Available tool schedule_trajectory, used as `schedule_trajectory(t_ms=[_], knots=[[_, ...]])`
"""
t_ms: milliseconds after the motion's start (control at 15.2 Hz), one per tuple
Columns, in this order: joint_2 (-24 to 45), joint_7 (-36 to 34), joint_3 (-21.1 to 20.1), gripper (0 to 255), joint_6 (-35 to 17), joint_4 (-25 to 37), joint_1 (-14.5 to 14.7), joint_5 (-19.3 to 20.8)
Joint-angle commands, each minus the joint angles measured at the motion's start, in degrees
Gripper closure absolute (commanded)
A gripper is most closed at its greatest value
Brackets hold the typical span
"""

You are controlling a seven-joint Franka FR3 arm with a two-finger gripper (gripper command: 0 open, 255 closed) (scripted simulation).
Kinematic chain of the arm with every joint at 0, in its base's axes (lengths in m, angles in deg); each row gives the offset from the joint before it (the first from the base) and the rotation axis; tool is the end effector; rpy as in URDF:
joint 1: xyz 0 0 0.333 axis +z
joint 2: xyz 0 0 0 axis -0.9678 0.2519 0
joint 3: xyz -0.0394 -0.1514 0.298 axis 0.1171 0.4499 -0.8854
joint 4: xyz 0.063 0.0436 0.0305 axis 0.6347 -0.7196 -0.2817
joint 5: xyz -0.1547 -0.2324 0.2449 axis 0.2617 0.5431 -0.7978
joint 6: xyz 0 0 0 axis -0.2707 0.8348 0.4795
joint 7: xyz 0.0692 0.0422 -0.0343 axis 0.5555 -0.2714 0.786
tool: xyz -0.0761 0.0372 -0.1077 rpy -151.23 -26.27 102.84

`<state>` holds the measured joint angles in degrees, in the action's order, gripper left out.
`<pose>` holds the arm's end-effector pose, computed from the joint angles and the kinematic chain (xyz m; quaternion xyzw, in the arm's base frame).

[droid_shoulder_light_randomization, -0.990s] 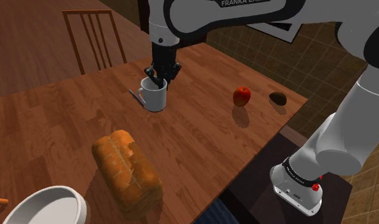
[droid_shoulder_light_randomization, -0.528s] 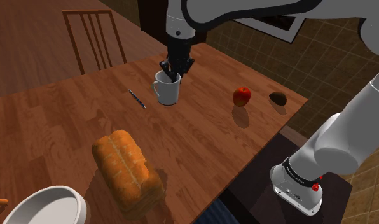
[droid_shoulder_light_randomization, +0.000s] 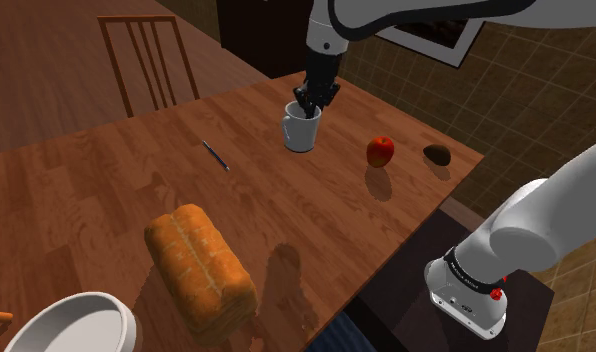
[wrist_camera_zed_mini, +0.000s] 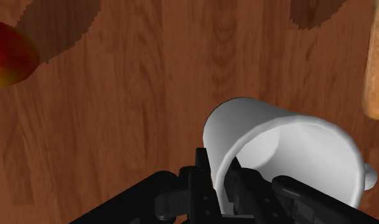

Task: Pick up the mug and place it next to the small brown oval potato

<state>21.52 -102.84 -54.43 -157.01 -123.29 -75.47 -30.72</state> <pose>0.4786 0.1637 0.5165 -0.9992 0.0230 0.0125 0.0312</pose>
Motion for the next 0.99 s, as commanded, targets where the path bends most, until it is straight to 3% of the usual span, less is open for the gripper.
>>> schedule_trajectory(t_ms=[0, 924], knots=[[-2.2, 3.0, 1.6, 255, 0.1, -2.3, -1.1, -0.4], [-9.0, 22.7, 13.9, 255, 1.4, -9.3, -9.2, 1.4]])
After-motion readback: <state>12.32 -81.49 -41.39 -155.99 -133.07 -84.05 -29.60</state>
